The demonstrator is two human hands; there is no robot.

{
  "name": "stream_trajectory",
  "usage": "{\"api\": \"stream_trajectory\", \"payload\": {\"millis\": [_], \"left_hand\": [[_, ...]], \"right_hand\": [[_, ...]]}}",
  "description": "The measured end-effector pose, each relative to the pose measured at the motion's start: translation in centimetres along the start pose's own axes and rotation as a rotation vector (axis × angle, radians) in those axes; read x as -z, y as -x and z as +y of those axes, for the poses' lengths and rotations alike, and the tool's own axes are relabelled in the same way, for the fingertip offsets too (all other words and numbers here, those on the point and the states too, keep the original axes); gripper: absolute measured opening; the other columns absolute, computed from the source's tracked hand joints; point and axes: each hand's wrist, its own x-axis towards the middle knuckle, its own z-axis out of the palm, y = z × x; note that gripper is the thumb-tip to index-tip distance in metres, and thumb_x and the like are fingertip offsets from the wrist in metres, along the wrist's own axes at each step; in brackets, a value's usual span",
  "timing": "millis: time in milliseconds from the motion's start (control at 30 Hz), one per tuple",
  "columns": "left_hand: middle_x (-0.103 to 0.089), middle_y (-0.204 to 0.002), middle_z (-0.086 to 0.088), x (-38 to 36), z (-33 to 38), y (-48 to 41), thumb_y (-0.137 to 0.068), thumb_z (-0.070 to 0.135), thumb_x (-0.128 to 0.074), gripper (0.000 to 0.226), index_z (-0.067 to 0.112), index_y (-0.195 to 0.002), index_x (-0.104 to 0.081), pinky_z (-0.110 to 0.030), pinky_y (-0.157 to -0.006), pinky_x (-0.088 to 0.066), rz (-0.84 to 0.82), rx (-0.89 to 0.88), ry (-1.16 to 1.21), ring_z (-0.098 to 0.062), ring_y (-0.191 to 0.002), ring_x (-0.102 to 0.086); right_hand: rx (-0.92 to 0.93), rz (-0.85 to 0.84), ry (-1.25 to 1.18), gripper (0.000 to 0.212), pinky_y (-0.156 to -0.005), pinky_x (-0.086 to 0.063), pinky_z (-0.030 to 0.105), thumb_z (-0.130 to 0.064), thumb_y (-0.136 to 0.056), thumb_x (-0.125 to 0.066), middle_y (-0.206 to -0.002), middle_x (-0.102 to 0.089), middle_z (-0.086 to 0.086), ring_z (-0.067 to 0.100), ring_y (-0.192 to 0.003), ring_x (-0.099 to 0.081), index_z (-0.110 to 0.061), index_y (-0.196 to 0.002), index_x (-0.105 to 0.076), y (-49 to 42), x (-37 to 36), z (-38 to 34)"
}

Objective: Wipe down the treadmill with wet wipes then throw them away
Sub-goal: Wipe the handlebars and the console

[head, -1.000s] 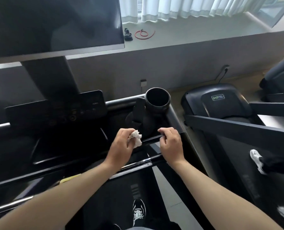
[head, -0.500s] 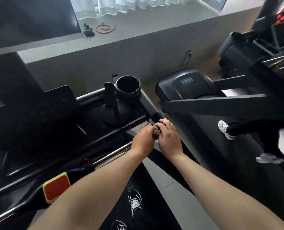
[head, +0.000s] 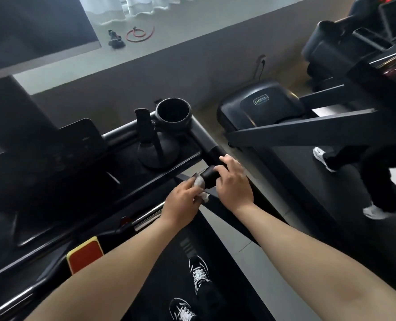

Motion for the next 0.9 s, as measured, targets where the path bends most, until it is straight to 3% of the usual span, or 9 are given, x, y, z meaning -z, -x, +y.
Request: {"api": "stream_trajectory", "payload": {"millis": [100,167,267,467,600,667,733,800,900], "left_hand": [[-0.058,-0.140,0.013,0.5,1.3,-1.1,-0.101,0.025,-0.061,0.019,0.020,-0.111,-0.076,-0.012,-0.092,-0.045,0.043,0.126,0.241,-0.002,-0.125,-0.054],[-0.053,-0.147,0.007,0.7,2.7,-2.4,-0.104,0.028,-0.057,0.024,0.023,-0.120,-0.073,-0.002,-0.092,-0.034,0.056,0.196,0.335,-0.001,-0.135,-0.046],[-0.049,-0.153,-0.003,-0.2,4.8,-4.0,-0.106,0.028,-0.051,0.029,0.020,-0.127,-0.069,-0.017,-0.098,-0.036,-0.028,0.241,0.303,-0.016,-0.137,-0.046],[-0.029,-0.165,-0.006,-0.3,3.4,-3.5,-0.108,0.034,-0.042,0.038,0.019,-0.129,-0.070,-0.035,-0.121,-0.024,-0.182,0.170,0.142,-0.023,-0.148,-0.031],[-0.042,-0.156,-0.018,-0.4,2.9,-2.5,-0.095,0.009,-0.060,0.023,0.011,-0.116,-0.068,-0.046,-0.107,-0.041,-0.197,0.096,0.000,-0.039,-0.130,-0.050],[-0.062,-0.127,-0.016,-0.2,3.3,-2.3,-0.087,-0.005,-0.056,0.031,0.016,-0.110,-0.057,-0.045,-0.086,-0.051,-0.147,0.097,0.043,-0.037,-0.104,-0.061],[-0.062,-0.102,-0.002,0.3,3.8,-2.9,-0.094,0.001,-0.045,0.035,0.033,-0.104,-0.040,-0.036,-0.062,-0.045,-0.117,0.215,0.083,-0.026,-0.083,-0.058],[-0.061,-0.099,0.001,0.4,4.2,-3.6,-0.097,0.010,-0.043,0.034,0.037,-0.114,-0.031,-0.033,-0.060,-0.037,-0.148,0.327,0.052,-0.023,-0.078,-0.056],[-0.065,-0.104,0.002,0.3,4.9,-4.5,-0.097,0.021,-0.052,0.048,0.037,-0.137,-0.030,-0.036,-0.070,-0.044,-0.164,0.355,0.037,-0.024,-0.085,-0.060]], "right_hand": [[0.002,0.000,-0.005,0.016,-0.112,-0.041,0.048,0.003,-0.083,-0.064,-0.130,-0.058,0.016,0.036,-0.131,-0.052,-0.004,-0.097,-0.069,0.0,-0.2,0.2],[-0.012,0.008,-0.039,0.018,-0.113,-0.040,0.049,-0.008,-0.089,-0.055,-0.129,-0.059,0.017,0.036,-0.130,-0.052,-0.004,-0.099,-0.069,0.0,-0.3,0.1],[-0.066,0.031,-0.118,0.040,-0.114,-0.036,0.045,-0.021,-0.093,-0.038,-0.129,-0.062,0.018,0.035,-0.130,-0.053,-0.002,-0.114,-0.066,-0.3,0.1,-0.3],[-0.073,0.029,-0.142,0.037,-0.114,-0.038,0.044,-0.001,-0.087,-0.065,-0.130,-0.062,0.017,0.034,-0.130,-0.054,-0.003,-0.124,-0.061,-0.2,0.2,-0.3],[-0.031,0.040,-0.074,0.042,-0.111,-0.040,0.043,-0.003,-0.084,-0.070,-0.130,-0.059,0.011,0.030,-0.127,-0.053,-0.009,-0.124,-0.061,-0.2,-0.1,-0.2],[-0.035,0.041,-0.079,0.042,-0.111,-0.040,0.043,-0.006,-0.083,-0.074,-0.129,-0.058,0.010,0.030,-0.126,-0.054,-0.009,-0.123,-0.061,-0.2,-0.2,0.0],[-0.028,0.051,-0.088,0.039,-0.110,-0.041,0.043,-0.007,-0.082,-0.075,-0.126,-0.059,0.010,0.030,-0.122,-0.055,-0.008,-0.119,-0.062,-0.1,-0.1,0.2],[-0.037,0.068,-0.121,0.034,-0.110,-0.041,0.042,-0.004,-0.084,-0.071,-0.123,-0.061,0.010,0.029,-0.121,-0.056,-0.006,-0.116,-0.064,-0.3,0.0,0.2],[-0.059,0.073,-0.176,0.034,-0.110,-0.041,0.041,0.000,-0.082,-0.069,-0.122,-0.063,0.011,0.029,-0.121,-0.056,-0.005,-0.115,-0.065,-0.3,0.0,0.2]]}}
